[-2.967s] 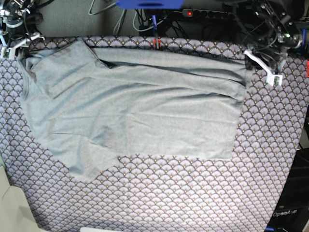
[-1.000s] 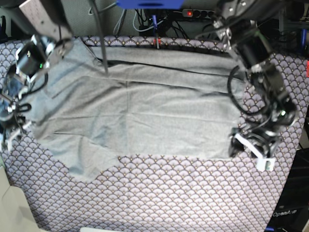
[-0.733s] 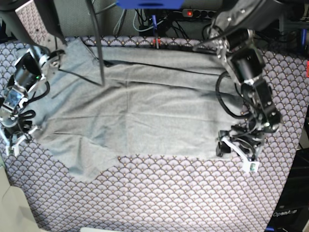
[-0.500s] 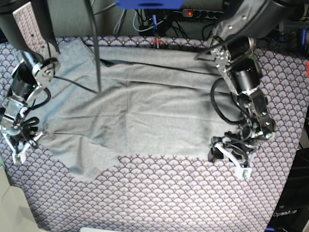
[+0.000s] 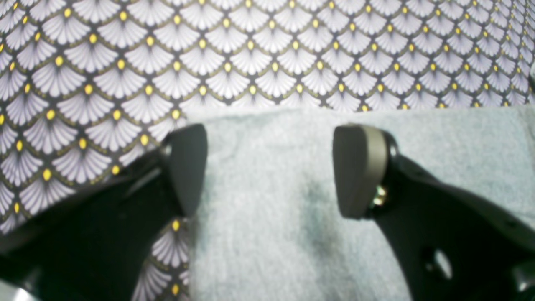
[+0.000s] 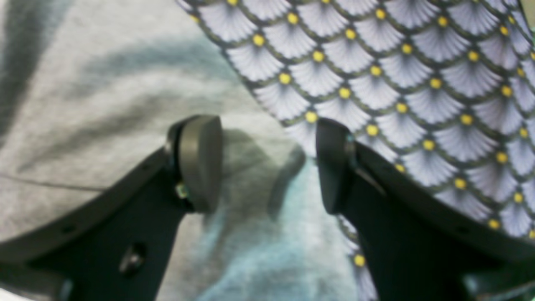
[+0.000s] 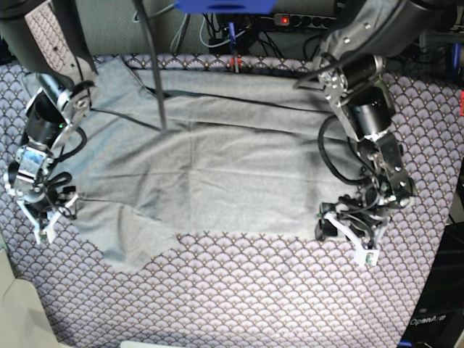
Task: Fold the T-shirt properly
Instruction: 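Reach both grippers to the shirt's hem and grasp it, then lift the hem with both grippers and fold it toward the collar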
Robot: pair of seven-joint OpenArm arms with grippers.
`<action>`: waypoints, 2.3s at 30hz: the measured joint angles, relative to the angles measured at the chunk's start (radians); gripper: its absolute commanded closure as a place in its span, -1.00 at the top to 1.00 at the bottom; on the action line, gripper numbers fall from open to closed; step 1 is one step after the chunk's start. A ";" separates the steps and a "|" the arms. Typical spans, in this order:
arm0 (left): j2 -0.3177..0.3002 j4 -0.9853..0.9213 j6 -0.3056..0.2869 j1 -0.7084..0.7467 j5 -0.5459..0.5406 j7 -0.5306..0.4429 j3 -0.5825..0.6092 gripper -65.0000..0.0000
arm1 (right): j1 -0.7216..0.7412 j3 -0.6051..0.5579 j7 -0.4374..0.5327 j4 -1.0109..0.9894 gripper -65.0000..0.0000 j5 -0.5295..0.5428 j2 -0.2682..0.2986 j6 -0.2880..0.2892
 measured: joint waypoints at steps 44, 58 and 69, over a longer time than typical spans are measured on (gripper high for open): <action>-0.058 -0.428 0.210 -0.103 -0.012 -0.317 0.002 0.40 | -0.045 0.000 0.032 0.004 -0.90 0.016 -0.016 -0.003; -0.069 -0.448 0.209 -0.116 -0.015 -0.232 0.001 -1.00 | -0.057 -0.004 0.040 0.009 -1.00 0.018 -0.012 -0.003; -0.033 -0.101 0.189 -0.027 -0.016 0.003 -0.005 -1.00 | -0.171 0.007 0.035 0.256 -1.00 0.004 -0.062 0.004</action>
